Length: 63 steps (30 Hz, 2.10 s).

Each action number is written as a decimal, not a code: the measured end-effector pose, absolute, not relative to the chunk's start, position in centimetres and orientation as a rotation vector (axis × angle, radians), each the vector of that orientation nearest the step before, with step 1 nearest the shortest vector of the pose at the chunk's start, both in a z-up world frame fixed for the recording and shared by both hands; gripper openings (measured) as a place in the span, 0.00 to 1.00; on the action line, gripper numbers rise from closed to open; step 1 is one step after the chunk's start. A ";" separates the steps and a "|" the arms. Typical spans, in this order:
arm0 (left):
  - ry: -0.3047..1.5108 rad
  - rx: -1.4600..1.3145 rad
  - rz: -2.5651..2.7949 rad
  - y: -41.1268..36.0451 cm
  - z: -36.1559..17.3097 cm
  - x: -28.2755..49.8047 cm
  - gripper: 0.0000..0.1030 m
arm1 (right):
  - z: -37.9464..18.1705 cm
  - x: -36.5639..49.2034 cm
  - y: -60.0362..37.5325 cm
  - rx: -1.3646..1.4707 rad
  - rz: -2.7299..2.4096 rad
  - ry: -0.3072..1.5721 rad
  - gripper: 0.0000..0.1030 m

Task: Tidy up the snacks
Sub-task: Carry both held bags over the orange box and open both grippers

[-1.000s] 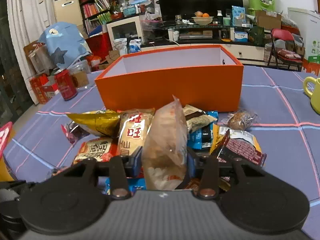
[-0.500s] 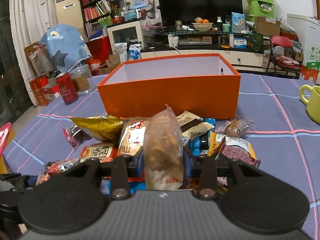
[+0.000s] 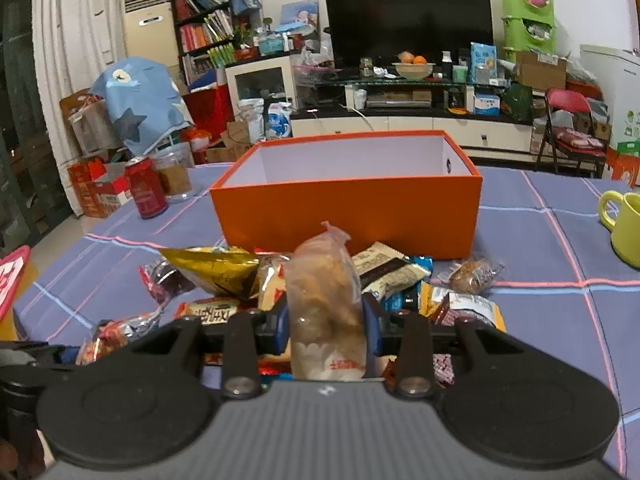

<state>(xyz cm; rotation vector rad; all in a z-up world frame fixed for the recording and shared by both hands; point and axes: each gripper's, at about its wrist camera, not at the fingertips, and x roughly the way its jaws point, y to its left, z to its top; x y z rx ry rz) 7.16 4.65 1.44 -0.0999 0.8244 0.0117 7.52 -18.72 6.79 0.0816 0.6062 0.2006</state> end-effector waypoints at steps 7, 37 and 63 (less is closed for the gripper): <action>0.805 -0.087 0.005 4.6 1.9 6.9 0.36 | 7.5 6.7 -18.0 0.009 0.212 0.560 0.34; 0.707 -0.133 -0.089 4.8 7.0 6.5 0.36 | 11.0 7.3 -25.6 0.598 0.410 0.537 0.32; 0.764 -0.082 -0.133 -1.5 8.1 32.4 0.50 | 10.0 27.1 -24.4 0.278 0.209 0.534 0.49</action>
